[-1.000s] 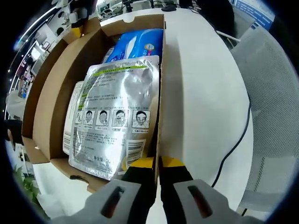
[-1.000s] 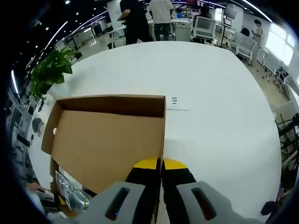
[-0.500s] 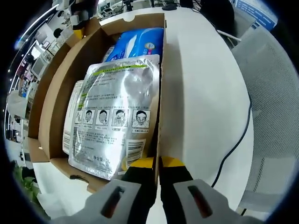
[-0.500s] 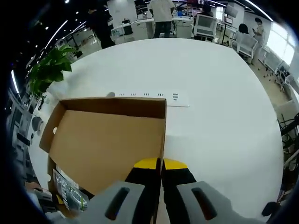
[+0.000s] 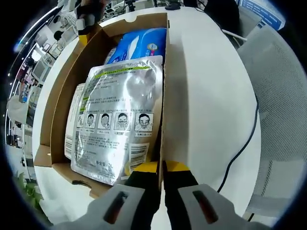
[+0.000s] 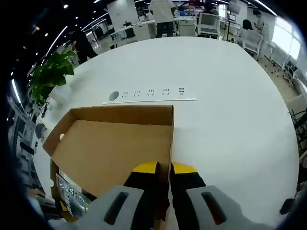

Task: Operate the shoe box by opening the lid, removing the specified soft item, and placing it in the target area until the item is outside and the box remains undamaged.

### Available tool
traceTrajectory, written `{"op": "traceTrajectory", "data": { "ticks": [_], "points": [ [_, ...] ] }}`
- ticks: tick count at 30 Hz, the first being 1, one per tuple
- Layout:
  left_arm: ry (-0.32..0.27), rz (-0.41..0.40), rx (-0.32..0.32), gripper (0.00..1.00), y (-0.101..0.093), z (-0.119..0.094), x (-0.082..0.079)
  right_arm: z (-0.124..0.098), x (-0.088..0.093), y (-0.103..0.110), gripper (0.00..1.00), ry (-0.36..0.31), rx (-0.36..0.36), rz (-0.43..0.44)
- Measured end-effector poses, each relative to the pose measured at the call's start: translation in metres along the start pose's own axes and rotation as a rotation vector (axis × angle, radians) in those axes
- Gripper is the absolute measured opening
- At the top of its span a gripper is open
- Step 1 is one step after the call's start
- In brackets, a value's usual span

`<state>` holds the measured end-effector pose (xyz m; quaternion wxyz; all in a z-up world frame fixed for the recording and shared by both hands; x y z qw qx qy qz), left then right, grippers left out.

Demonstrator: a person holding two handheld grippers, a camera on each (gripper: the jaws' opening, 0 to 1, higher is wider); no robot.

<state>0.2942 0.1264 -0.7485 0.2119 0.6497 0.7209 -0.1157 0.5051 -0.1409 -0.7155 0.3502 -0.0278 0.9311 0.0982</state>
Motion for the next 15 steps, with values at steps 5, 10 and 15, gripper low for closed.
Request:
{"op": "traceTrajectory", "data": {
  "ticks": [5,10,15],
  "points": [
    [0.001,-0.002,0.000,0.01,0.000,0.000,0.000,-0.016,-0.001,-0.001,0.06,-0.008,-0.006,0.035],
    [0.006,-0.012,0.003,0.01,0.000,0.000,0.000,-0.032,0.005,-0.003,0.07,-0.019,-0.033,0.057],
    [0.008,-0.015,0.002,0.01,0.000,0.001,0.000,-0.053,0.010,-0.003,0.07,-0.059,-0.056,-0.015]
  ]
}}
Point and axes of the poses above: the point that each gripper's makers call its tool centre point, and the gripper's own axes: z roughly forward along the fingers, y roughly to its left, x roughly out of its underside, the point moved 6 cm from there along -z, roughly backward along the fingers, and after that the axes turned 12 degrees about -y, right-handed, at the moved point
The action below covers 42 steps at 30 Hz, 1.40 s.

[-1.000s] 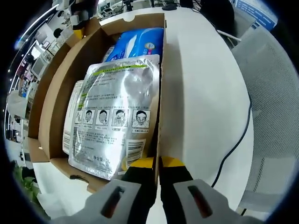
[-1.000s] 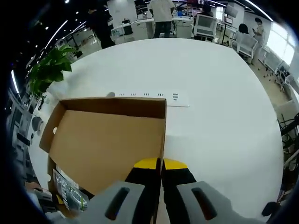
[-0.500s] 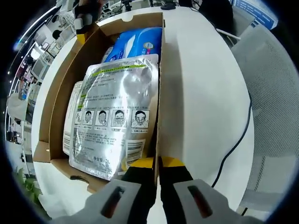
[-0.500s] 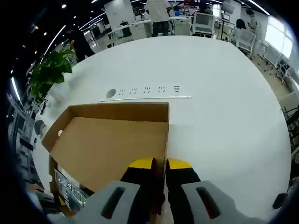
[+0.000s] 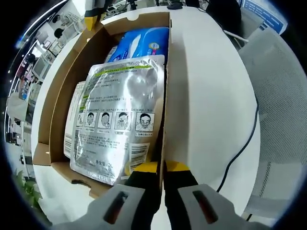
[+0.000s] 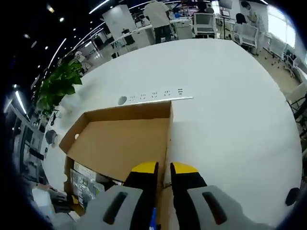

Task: Operate the shoe box by opening the lid, removing the specified soft item, and placing it in the target area until the item is outside and the box remains undamaged.

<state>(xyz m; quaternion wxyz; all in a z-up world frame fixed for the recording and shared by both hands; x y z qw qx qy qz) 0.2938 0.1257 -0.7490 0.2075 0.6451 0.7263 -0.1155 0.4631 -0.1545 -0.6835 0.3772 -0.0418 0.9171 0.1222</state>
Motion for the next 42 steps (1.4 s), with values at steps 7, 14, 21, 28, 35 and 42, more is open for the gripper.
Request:
{"op": "traceTrajectory", "data": {
  "ticks": [7,14,21,28,35,42],
  "points": [
    [0.003,-0.003,-0.002,0.01,-0.001,0.000,0.000,-0.028,0.007,0.015,0.16,-0.060,-0.084,-0.190],
    [0.002,0.002,-0.010,0.01,-0.003,0.000,-0.001,-0.053,0.002,0.023,0.23,-0.110,-0.106,-0.260],
    [0.001,-0.002,-0.010,0.01,-0.003,-0.002,-0.001,-0.072,0.004,0.029,0.24,-0.165,-0.141,-0.234],
    [-0.001,0.002,-0.014,0.01,-0.003,-0.003,-0.001,-0.087,0.009,0.041,0.25,-0.176,-0.193,-0.171],
    [-0.003,0.012,-0.016,0.02,-0.003,-0.004,0.000,-0.105,0.011,0.055,0.28,-0.206,-0.255,-0.166],
    [-0.007,0.021,-0.015,0.01,-0.002,-0.004,0.000,-0.120,0.015,0.062,0.21,-0.233,-0.300,-0.095]
  ]
}}
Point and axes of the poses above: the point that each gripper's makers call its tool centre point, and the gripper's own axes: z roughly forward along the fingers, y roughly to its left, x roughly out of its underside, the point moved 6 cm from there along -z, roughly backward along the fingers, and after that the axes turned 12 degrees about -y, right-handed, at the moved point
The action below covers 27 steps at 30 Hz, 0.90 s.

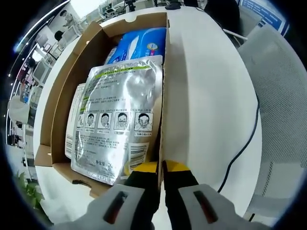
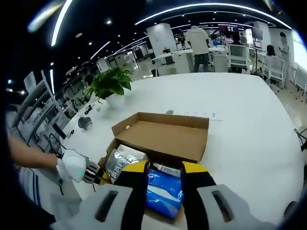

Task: Operate the shoe box by opening the lid, removing the specified soft item, and placing it in the target area until the item is outside and the box remains undamaged.

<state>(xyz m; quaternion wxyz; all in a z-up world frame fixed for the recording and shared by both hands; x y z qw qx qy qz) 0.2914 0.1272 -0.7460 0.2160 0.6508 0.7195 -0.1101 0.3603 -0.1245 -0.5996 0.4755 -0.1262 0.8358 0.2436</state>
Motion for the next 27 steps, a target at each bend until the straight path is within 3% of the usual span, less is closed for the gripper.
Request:
{"op": "traceTrajectory", "data": {
  "ticks": [1,7,9,12,15,17,19,20,23,25,27],
  "points": [
    [0.000,0.002,0.000,0.02,0.000,0.000,0.000,-0.001,-0.003,0.001,0.19,-0.032,-0.003,-0.024],
    [0.002,0.007,-0.012,0.02,0.000,0.000,0.000,-0.007,0.002,0.001,0.24,-0.032,-0.017,0.007],
    [0.003,0.009,-0.013,0.02,0.000,0.000,0.000,-0.009,0.008,0.001,0.31,0.012,-0.014,0.055],
    [0.012,0.007,-0.008,0.02,0.000,0.000,0.001,-0.009,0.012,0.003,0.31,0.012,-0.049,0.112],
    [0.028,0.010,0.001,0.02,0.000,0.001,0.001,-0.006,0.018,0.006,0.45,0.042,-0.075,0.144],
    [0.036,0.008,0.005,0.02,0.000,0.001,0.001,-0.004,0.021,0.011,0.49,0.061,-0.120,0.161],
    [0.039,0.008,0.005,0.02,0.000,0.001,0.001,-0.001,0.025,0.016,0.64,0.084,-0.144,0.221],
    [0.039,0.010,0.004,0.02,0.000,0.001,0.001,0.002,0.026,0.018,0.67,0.073,-0.160,0.225],
    [0.039,0.011,0.004,0.02,0.000,0.001,0.001,0.005,0.030,0.016,0.60,0.073,-0.150,0.226],
    [0.042,0.007,0.006,0.02,0.000,0.000,0.001,0.010,0.030,0.015,0.66,0.044,-0.151,0.231],
    [0.043,0.006,0.007,0.02,0.000,0.000,0.001,0.012,0.035,0.016,0.66,0.076,-0.163,0.263]
  ]
}}
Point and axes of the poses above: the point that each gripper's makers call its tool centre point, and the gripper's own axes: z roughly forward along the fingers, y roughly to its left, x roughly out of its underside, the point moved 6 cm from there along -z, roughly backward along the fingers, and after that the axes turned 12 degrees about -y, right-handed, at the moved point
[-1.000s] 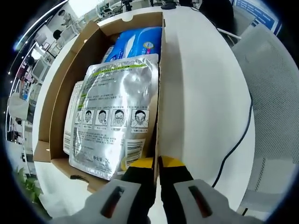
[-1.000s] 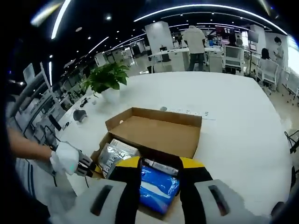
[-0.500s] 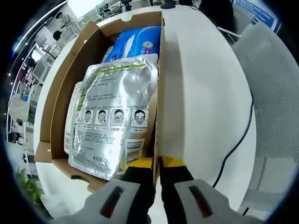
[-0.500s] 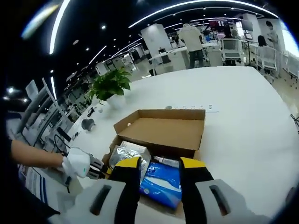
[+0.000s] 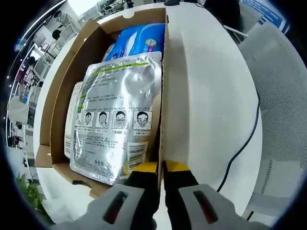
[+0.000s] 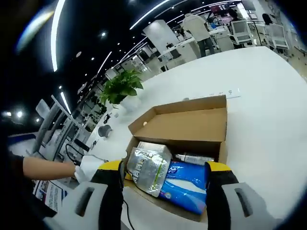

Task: Operate the shoe box by opening the lid, removing the specified soft item, and placing it in the target area until the item is outside and the box remains undamaged.

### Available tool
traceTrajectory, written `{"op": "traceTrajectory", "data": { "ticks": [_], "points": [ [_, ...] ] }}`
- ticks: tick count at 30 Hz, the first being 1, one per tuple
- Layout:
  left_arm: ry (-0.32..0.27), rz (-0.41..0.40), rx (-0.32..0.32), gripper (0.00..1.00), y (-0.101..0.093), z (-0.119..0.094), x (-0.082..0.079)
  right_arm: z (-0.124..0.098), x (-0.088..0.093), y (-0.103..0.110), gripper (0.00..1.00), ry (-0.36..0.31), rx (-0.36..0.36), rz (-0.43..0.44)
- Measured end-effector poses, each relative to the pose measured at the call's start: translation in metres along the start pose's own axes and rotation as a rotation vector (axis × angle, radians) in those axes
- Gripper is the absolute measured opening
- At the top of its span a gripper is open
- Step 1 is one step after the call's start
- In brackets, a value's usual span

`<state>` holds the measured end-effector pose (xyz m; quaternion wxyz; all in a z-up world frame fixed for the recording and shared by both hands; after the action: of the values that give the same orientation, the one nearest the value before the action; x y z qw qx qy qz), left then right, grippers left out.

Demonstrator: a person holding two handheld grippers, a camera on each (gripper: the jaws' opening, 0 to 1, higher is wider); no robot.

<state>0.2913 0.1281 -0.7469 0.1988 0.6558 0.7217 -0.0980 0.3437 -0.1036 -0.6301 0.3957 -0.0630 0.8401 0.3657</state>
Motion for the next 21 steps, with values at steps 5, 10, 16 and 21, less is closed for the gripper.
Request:
{"op": "traceTrajectory", "data": {
  "ticks": [5,10,16,21],
  "points": [
    [-0.005,0.015,-0.005,0.02,-0.001,0.000,0.000,0.008,0.011,0.000,0.56,0.062,-0.018,0.070],
    [-0.006,0.015,-0.004,0.02,0.000,0.001,0.000,0.018,0.014,0.003,0.59,0.059,-0.047,0.146],
    [0.009,0.008,0.007,0.01,0.000,0.001,0.000,0.027,0.018,0.008,0.62,0.071,-0.070,0.210],
    [0.009,0.009,0.005,0.01,0.000,0.001,0.000,0.034,0.012,0.015,0.51,0.063,-0.087,0.296]
  ]
}}
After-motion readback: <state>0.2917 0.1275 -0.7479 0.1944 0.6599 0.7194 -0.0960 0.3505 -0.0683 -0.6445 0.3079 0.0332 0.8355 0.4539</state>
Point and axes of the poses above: the point that each gripper's makers call its tool centre point, and the gripper's own axes: z roughly forward along the fingers, y roughly to its left, x roughly out of its underside, the point moved 6 cm from there along -z, roughly backward along the fingers, and after that the axes turned 12 degrees about -y, right-handed, at the moved point
